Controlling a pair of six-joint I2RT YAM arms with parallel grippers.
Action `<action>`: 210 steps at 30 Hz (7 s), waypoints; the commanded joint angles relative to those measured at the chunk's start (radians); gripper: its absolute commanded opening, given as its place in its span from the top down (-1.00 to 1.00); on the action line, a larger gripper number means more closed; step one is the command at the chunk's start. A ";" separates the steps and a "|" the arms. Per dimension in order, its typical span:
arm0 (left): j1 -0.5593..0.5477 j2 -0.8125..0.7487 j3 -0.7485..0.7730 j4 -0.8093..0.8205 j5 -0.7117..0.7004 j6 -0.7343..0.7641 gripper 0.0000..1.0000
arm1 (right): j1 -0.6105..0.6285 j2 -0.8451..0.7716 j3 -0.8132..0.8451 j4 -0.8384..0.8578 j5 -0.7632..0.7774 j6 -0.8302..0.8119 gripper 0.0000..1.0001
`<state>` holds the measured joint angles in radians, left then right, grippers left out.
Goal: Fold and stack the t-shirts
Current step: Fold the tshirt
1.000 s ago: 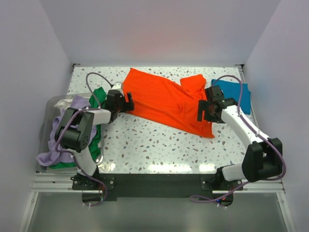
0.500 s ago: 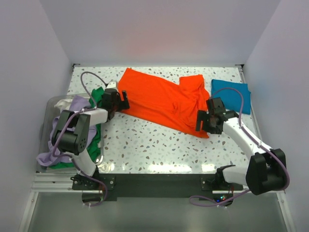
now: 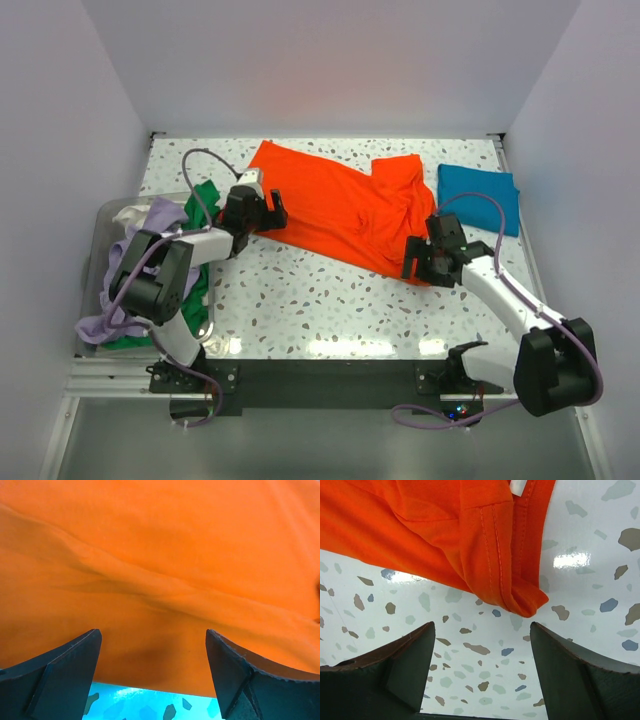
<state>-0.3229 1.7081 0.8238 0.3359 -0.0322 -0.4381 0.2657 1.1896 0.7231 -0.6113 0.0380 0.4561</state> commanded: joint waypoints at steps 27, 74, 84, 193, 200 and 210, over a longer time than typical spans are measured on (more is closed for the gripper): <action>0.143 0.139 0.057 0.031 0.167 -0.008 -0.83 | 0.004 0.087 -0.025 0.048 0.051 0.026 -0.13; 0.154 0.053 0.040 -0.005 0.146 0.039 -0.91 | 0.217 0.133 0.225 -0.299 0.455 0.132 -0.36; 0.067 0.033 0.093 -0.017 0.135 0.070 -0.96 | 0.219 0.195 0.228 0.176 -0.016 -0.013 -0.33; -0.182 -0.300 -0.080 -0.018 -0.331 0.090 -1.00 | 0.034 0.523 0.786 0.096 0.126 -0.071 -0.29; -0.093 -0.208 0.040 -0.072 -0.288 0.131 -1.00 | -0.051 0.894 1.110 0.032 0.163 -0.120 -0.11; -0.035 -0.153 0.077 -0.072 -0.233 0.142 -1.00 | -0.131 1.139 1.320 -0.011 0.163 -0.139 0.00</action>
<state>-0.3740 1.5433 0.8577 0.2592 -0.2913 -0.3202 0.1486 2.3127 1.9633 -0.5995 0.1913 0.3428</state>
